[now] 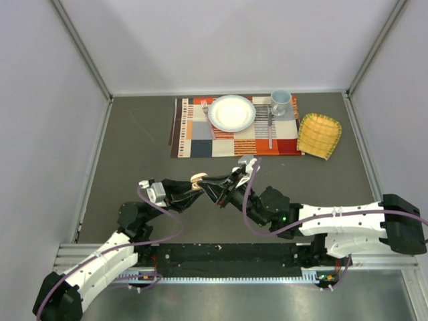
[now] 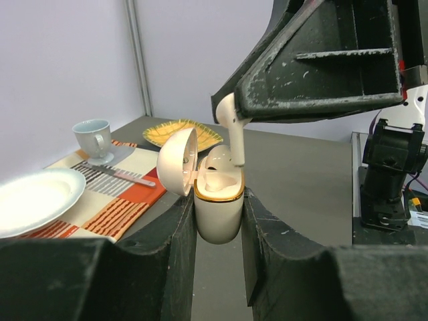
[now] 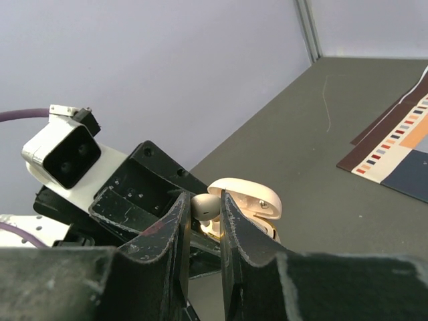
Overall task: Insert the wireless bluetooth earbuds into the charging case
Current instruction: Insert the left earbud into the left side groove of the charging case.
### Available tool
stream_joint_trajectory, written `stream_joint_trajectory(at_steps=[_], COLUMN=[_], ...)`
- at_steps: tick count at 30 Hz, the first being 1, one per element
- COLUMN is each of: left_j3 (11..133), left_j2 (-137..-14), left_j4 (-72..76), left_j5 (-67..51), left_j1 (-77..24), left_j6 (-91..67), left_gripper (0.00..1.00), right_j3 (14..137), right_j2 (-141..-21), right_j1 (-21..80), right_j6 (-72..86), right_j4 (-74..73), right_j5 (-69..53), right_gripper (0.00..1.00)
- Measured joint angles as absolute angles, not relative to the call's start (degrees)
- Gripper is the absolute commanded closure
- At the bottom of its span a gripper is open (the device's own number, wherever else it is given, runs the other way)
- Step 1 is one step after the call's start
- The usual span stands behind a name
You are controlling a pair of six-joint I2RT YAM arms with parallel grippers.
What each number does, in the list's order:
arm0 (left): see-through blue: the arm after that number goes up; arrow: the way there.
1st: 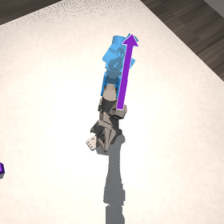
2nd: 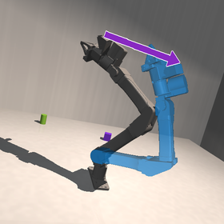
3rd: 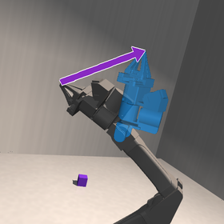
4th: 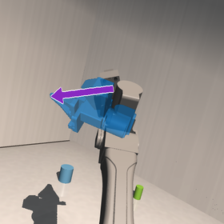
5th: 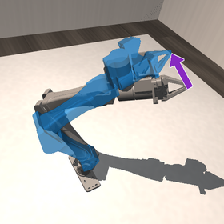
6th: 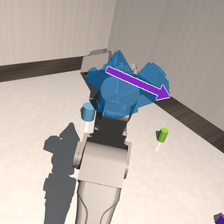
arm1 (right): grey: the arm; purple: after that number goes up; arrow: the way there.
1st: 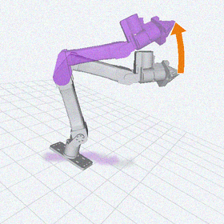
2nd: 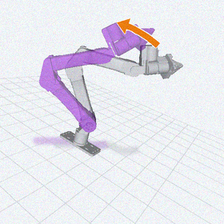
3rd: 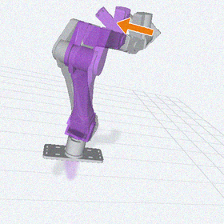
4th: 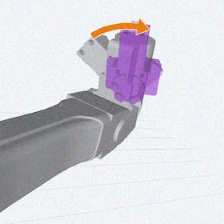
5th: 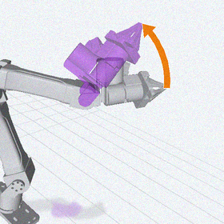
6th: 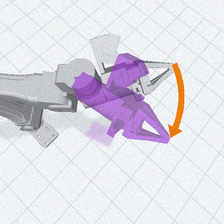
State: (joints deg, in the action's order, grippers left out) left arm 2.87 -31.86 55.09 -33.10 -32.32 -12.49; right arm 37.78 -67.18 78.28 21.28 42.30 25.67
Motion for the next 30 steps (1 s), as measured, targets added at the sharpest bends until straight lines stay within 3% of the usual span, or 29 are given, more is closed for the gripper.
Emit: stream_joint_trajectory(at_steps=[30], left_j3=[2.7], left_j2=[-30.1], left_j4=[52.3], left_j5=[-32.1], left_j1=[-32.5], left_j6=[-12.5], left_gripper=[1.0], right_j3=[39.4], right_j2=[-70.7], right_j1=[78.3], right_j6=[22.2], right_j4=[40.6], right_j5=[29.6], right_gripper=[1.0])
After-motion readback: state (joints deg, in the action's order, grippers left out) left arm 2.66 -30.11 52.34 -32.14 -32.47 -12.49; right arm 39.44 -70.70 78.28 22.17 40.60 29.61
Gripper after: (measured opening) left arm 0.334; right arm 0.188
